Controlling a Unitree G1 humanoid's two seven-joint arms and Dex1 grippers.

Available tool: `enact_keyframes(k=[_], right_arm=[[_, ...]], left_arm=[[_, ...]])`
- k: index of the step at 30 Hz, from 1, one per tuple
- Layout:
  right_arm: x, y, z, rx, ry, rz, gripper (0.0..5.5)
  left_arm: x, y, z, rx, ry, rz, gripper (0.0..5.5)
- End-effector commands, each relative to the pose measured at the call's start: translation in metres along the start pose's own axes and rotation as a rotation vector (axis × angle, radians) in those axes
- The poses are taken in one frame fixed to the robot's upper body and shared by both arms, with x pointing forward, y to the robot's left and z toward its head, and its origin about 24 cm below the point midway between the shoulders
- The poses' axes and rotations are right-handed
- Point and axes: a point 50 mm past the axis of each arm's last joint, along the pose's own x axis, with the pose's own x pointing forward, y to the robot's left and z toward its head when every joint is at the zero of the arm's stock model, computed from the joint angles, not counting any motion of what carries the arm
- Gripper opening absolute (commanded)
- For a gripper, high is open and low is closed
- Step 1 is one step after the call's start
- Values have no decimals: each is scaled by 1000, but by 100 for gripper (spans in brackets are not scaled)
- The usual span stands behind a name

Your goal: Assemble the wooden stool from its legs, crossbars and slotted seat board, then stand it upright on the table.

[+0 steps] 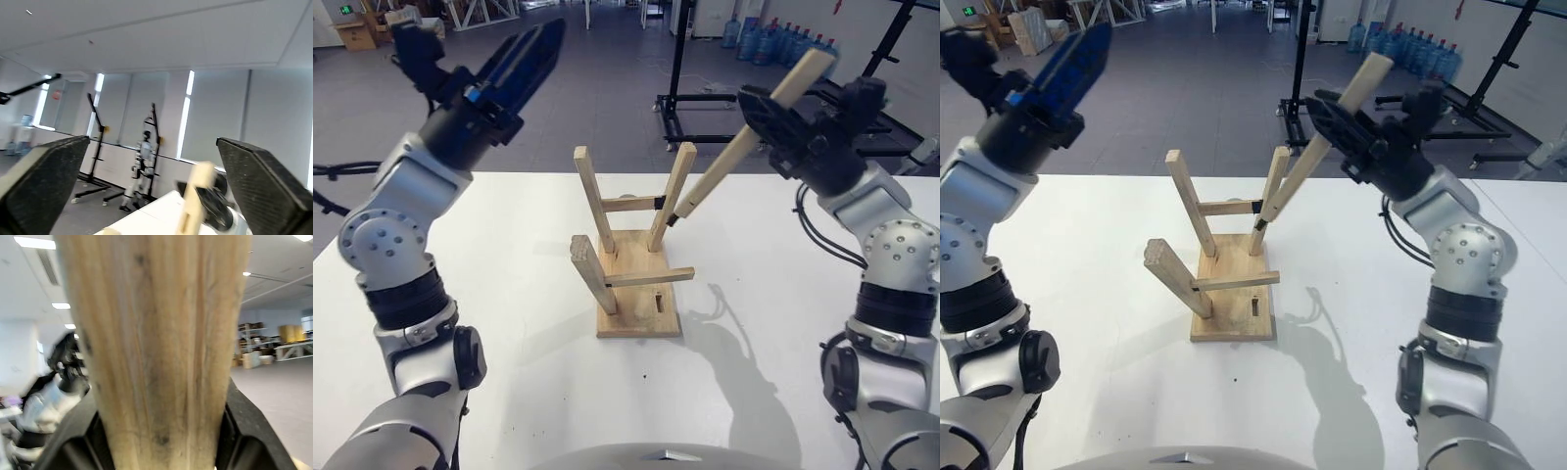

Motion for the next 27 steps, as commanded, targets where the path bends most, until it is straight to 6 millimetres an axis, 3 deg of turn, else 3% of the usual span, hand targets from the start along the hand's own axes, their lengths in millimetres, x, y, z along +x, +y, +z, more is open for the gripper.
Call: enact_keyframes(k=[1, 4, 8, 11, 14, 20, 27], right_arm=[[-28, 6, -14, -72, 76, 20, 205], [-47, 12, -41, -46, 172, 41, 205], [-60, 6, -54, 118, 235, 53, 205], [-69, -2, -53, 230, 127, 49, 205], [-69, -3, -63, 194, 65, 30, 205], [-72, 16, -82, 18, -113, 156, 205], [-75, 21, -99, 16, -83, 281, 205]], left_arm=[[-33, 13, -4, 61, 31, 243, 539], [-57, 23, -11, 105, 38, 406, 540], [-71, 31, -19, 101, 69, 458, 540], [-76, 36, -25, 94, 100, 473, 540], [-80, 41, -28, 83, 114, 488, 540], [-86, 51, -34, 43, 141, 502, 540], [-87, 64, -36, 16, 217, 481, 540]])
